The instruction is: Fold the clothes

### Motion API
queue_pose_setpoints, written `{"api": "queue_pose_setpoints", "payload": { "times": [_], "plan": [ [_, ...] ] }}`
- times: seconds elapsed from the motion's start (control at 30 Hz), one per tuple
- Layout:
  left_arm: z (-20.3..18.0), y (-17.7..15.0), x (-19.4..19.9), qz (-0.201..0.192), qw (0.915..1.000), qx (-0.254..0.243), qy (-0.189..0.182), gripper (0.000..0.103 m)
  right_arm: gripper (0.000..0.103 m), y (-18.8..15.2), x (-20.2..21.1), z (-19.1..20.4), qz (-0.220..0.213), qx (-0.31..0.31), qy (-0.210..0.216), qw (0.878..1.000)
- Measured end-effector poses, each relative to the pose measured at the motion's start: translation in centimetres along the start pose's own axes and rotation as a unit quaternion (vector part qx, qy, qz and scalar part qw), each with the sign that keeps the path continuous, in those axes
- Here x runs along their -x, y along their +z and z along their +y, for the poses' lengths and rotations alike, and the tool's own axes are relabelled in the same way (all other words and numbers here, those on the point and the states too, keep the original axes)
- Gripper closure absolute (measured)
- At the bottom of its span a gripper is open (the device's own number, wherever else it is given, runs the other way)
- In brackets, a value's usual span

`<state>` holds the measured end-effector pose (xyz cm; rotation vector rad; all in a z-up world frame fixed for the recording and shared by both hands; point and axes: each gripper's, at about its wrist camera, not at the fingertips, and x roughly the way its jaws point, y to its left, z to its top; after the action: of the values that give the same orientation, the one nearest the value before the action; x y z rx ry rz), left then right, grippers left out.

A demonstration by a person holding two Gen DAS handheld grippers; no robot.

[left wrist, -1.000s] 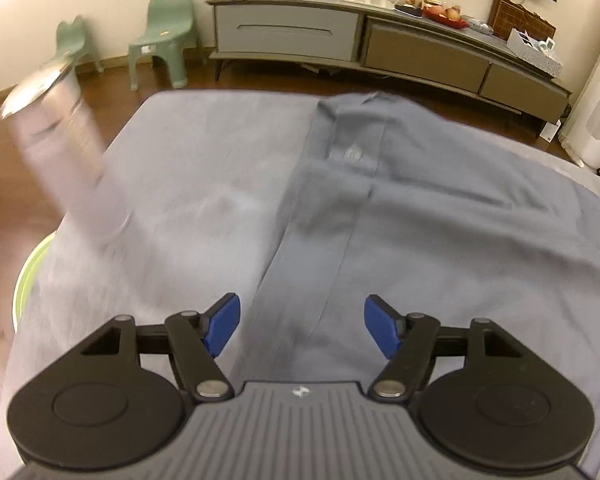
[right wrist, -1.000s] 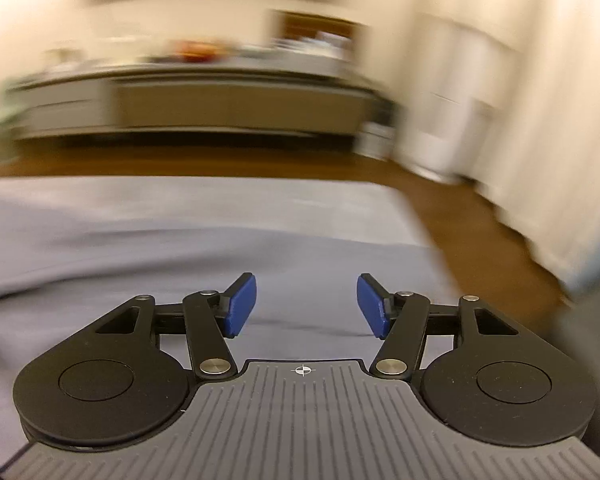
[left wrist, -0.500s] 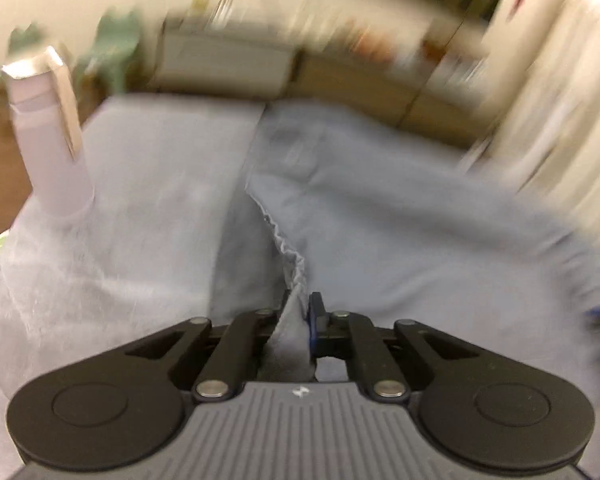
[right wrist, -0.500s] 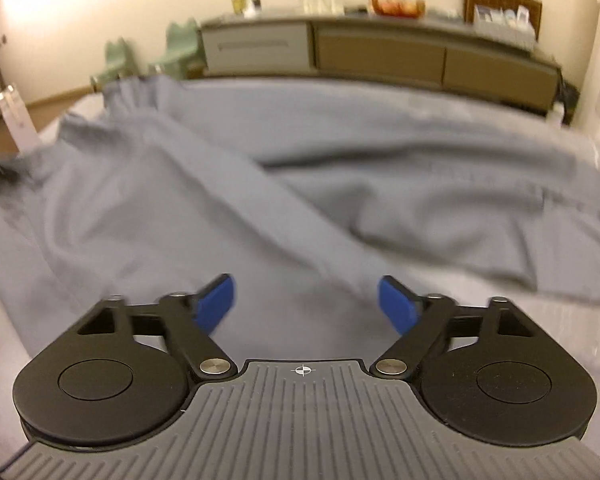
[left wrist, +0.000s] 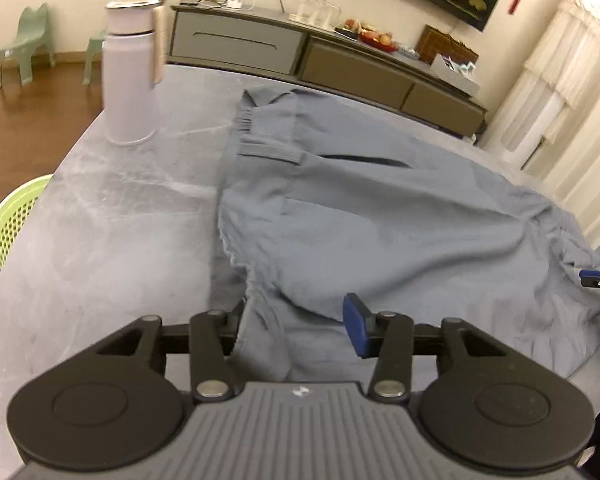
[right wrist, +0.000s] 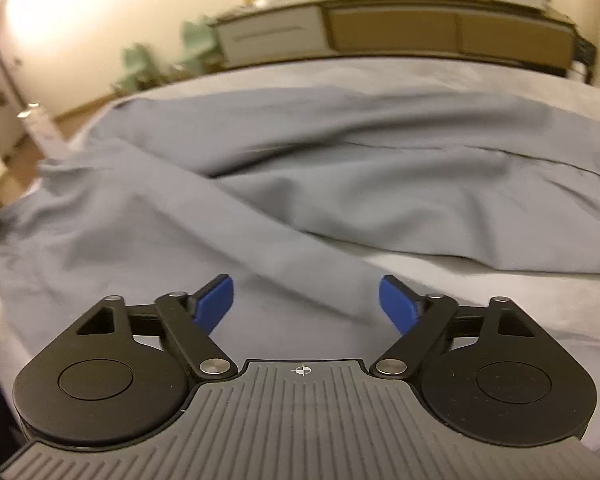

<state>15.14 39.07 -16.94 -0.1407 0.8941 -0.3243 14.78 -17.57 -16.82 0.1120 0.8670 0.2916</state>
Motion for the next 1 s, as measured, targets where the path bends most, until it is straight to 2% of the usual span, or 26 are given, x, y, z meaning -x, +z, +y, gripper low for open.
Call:
{"api": "queue_pose_setpoints", "payload": {
  "times": [0.03,0.07,0.1,0.13,0.17,0.27,0.33,0.37,0.4,0.43,0.5,0.57,0.6,0.63,0.67,0.73,0.77,0.8,0.83,0.87,0.93,1.0],
  "plan": [
    [-0.6,-0.1,-0.5,0.006,0.9999,-0.012,0.004,0.069,0.021,-0.2,-0.5,0.7,0.009,0.013,0.004,1.000],
    [-0.9,-0.4,-0.4,0.007,0.9998,-0.016,0.007,0.077,0.032,-0.4,-1.0,1.4,0.018,0.026,0.007,0.999],
    [-1.2,-0.7,-0.3,0.008,0.9997,-0.021,0.010,0.096,0.065,-0.6,-1.5,2.2,0.026,0.039,0.011,0.999],
    [-1.6,-1.1,-0.3,0.009,0.9995,-0.026,0.013,0.097,0.088,-0.9,-2.0,2.9,0.035,0.052,0.015,0.998],
    [-1.4,-1.4,0.2,0.000,0.9997,-0.024,0.010,0.097,0.099,-1.1,-1.9,3.7,0.043,0.075,0.027,0.996],
    [-0.4,-2.4,1.3,-0.005,0.9999,-0.007,0.011,0.097,0.096,-1.4,-0.5,5.9,0.057,0.148,0.062,0.985],
    [0.0,-2.5,1.0,0.006,0.9999,-0.004,0.009,0.094,0.062,-0.2,0.9,5.9,0.036,0.147,0.070,0.986],
    [0.0,-2.3,0.8,0.010,0.9999,-0.001,0.007,0.090,0.032,1.2,1.5,5.0,0.010,0.111,0.079,0.991],
    [-0.1,-2.1,0.7,0.012,0.9999,0.003,0.004,0.078,0.019,2.7,2.0,3.9,-0.017,0.068,0.090,0.994],
    [-0.5,-1.8,0.6,0.010,0.9999,0.001,-0.004,0.059,0.018,4.2,2.1,2.6,-0.039,0.014,0.105,0.994],
    [-1.1,-1.2,-0.2,0.010,0.9998,0.003,-0.015,0.037,0.017,7.1,0.3,0.0,-0.047,-0.099,0.116,0.987],
    [-2.1,-0.8,-1.2,0.013,0.9998,-0.006,-0.017,0.042,0.018,9.5,-3.1,-1.8,-0.033,-0.167,0.101,0.980],
    [-2.7,-0.8,-1.6,0.016,0.9996,-0.019,-0.015,0.074,0.018,10.4,-5.2,-2.6,-0.021,-0.194,0.091,0.977],
    [-3.3,-0.8,-2.0,0.020,0.9992,-0.032,-0.012,0.097,0.019,11.1,-7.3,-3.2,-0.008,-0.218,0.080,0.973],
    [-3.4,-0.7,-2.1,0.023,0.9989,-0.036,-0.021,0.098,0.025,11.6,-9.1,-3.8,0.001,-0.235,0.070,0.969],
    [-3.4,-1.3,-0.7,-0.005,0.9965,-0.070,-0.044,0.098,0.056,12.6,-12.4,-4.9,0.016,-0.263,0.050,0.963],
    [-2.4,-1.8,0.6,-0.021,0.9948,-0.075,-0.065,0.098,0.092,13.0,-14.1,-5.5,0.024,-0.277,0.041,0.960],
    [-1.5,-2.2,1.9,-0.036,0.9924,-0.080,-0.086,0.099,0.096,13.5,-14.8,-5.9,0.022,-0.281,0.039,0.959],
    [0.0,-2.7,2.9,-0.034,0.9920,-0.072,-0.098,0.099,0.097,14.1,-14.6,-6.3,0.003,-0.280,0.044,0.959],
    [1.4,-3.4,3.7,-0.025,0.9929,-0.072,-0.091,0.099,0.098,14.2,-14.2,-6.4,-0.006,-0.275,0.041,0.960],
    [3.2,-4.6,4.3,0.002,0.9930,-0.063,-0.100,0.099,0.099,14.1,-13.3,-6.3,-0.009,-0.262,0.030,0.965],
    [3.1,-5.4,3.3,0.035,0.9933,-0.075,-0.081,0.099,0.099,14.1,-12.5,-6.3,-0.011,-0.248,0.018,0.968]
  ]
}}
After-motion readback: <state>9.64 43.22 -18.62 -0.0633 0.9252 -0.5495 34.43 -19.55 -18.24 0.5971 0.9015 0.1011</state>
